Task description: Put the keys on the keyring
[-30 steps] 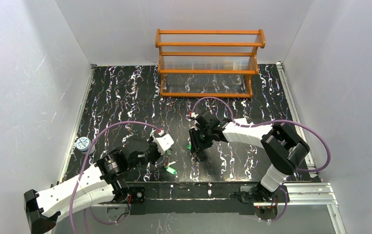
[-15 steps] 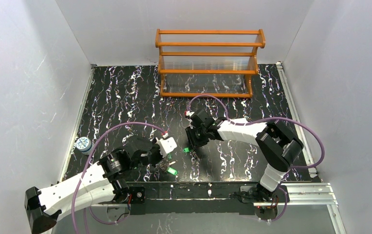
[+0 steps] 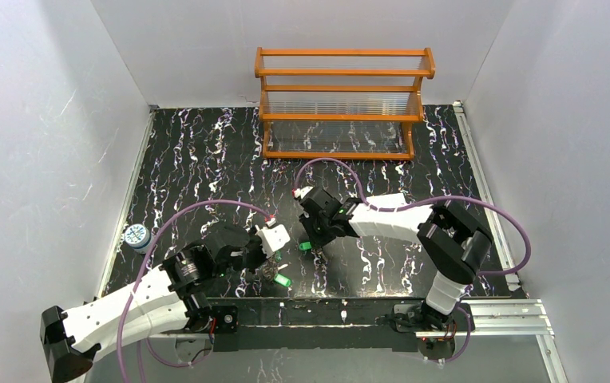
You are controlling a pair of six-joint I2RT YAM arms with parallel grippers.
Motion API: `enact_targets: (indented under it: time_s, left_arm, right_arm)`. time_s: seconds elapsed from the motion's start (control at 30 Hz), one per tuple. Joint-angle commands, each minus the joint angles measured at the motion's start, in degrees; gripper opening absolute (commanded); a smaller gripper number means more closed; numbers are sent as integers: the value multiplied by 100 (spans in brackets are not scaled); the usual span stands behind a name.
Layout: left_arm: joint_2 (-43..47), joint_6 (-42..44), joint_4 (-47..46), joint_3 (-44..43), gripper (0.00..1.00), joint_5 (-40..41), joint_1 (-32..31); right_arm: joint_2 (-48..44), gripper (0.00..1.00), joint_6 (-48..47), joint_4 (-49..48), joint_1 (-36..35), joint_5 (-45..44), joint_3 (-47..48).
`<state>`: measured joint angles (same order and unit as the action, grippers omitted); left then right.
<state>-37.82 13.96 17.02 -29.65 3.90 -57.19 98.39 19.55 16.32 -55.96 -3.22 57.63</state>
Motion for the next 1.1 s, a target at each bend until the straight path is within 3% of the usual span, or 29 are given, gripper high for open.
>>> enact_targets:
  time_s: [0.0,0.2,0.33,0.4,0.67,1.07]
  left_arm:
    - [42,56,-5,-242,0,24,-20]
    - [331,63,74,-294,0,404,-21]
    - [712,48,78,-289,0,668,-23]
    - [881,38,58,-258,0,706,-22]
    - [1022,36,-5,-230,0,602,-25]
    - [654,63,41,-273,0,459,-22]
  right_arm:
    - [-84,22,-163,323,-37,-460,112]
    - [-232,22,-227,350,-37,-432,143]
    - [-323,42,-218,335,-37,-296,139]
    - [-373,46,-183,291,-3,-177,112]
    - [-621,46,-68,46,454,724,-64]
    - [-626,41,-290,268,537,637,-94]
